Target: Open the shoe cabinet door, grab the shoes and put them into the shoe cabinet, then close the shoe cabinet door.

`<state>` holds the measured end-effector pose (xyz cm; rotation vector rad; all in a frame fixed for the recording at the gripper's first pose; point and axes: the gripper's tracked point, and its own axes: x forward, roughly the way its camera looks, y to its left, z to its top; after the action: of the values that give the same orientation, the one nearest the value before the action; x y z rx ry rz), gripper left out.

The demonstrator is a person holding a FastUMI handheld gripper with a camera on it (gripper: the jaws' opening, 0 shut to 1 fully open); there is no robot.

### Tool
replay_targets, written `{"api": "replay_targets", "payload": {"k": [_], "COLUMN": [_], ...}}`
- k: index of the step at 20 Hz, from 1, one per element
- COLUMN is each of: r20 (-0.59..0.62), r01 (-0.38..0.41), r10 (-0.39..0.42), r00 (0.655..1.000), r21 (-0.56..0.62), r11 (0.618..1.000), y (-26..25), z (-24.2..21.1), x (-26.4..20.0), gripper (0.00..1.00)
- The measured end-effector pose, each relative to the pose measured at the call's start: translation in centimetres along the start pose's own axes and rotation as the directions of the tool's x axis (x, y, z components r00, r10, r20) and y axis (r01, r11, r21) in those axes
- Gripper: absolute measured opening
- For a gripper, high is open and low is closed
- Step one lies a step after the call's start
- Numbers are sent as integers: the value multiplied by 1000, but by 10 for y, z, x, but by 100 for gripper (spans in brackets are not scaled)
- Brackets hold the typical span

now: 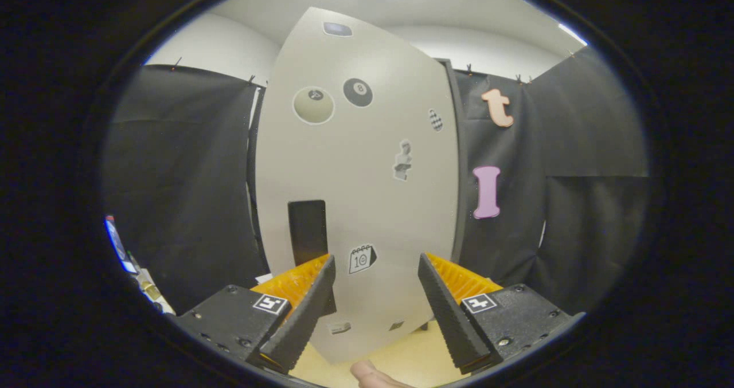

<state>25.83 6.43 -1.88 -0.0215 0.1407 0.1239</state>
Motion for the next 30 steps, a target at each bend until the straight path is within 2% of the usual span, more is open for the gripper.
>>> {"api": "replay_targets", "payload": {"k": [4, 7, 12, 16, 24, 30], "r20": [-50, -12, 3, 49, 39, 69], "r01": [-23, -10, -38, -28, 4, 35], "r10": [23, 10, 38, 27, -7, -41], "r00": [998, 1000, 999, 998, 999, 997], "r21": [10, -26, 16, 15, 65, 88], "r11": [1000, 1000, 999, 999, 998, 996], "y": [19, 22, 35, 33, 31, 33], "z": [-8, -3, -3, -7, -26, -18], "x": [0, -6, -23, -49, -86, -113], "gripper": [96, 96, 96, 96, 96, 96]}}
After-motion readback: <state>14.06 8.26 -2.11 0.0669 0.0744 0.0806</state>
